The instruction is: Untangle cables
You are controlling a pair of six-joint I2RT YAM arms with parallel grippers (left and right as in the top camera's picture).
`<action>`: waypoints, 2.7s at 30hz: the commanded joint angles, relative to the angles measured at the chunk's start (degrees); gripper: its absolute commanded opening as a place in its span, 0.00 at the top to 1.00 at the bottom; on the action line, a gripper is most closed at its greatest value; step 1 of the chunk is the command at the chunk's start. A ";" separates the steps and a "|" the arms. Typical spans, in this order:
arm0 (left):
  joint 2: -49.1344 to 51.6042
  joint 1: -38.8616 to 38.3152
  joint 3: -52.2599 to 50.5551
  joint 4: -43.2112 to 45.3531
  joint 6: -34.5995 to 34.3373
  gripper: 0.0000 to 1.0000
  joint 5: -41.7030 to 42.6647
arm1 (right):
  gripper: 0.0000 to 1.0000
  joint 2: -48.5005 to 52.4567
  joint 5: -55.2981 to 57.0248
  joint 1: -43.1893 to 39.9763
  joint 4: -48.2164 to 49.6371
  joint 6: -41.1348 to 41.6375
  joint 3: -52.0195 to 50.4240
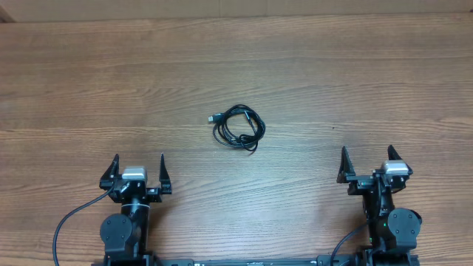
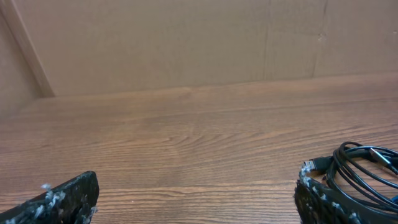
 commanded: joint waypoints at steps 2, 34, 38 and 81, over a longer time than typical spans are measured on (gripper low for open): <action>-0.42 0.31 -0.22 -0.11 -5.53 0.00 0.00 | 0.00 -0.39 -11.45 0.00 1.62 0.35 -0.59; -0.42 0.31 -0.22 -0.11 -5.53 0.00 0.00 | 0.00 -0.39 -11.45 0.00 1.62 0.35 -0.59; -0.42 0.31 -0.22 -0.11 -5.53 0.00 0.00 | 0.00 -0.39 -11.45 0.00 1.62 0.35 -0.59; -0.26 0.31 -0.22 -0.15 -3.58 0.00 -0.57 | 0.00 -0.39 -11.89 0.00 1.64 0.33 -0.59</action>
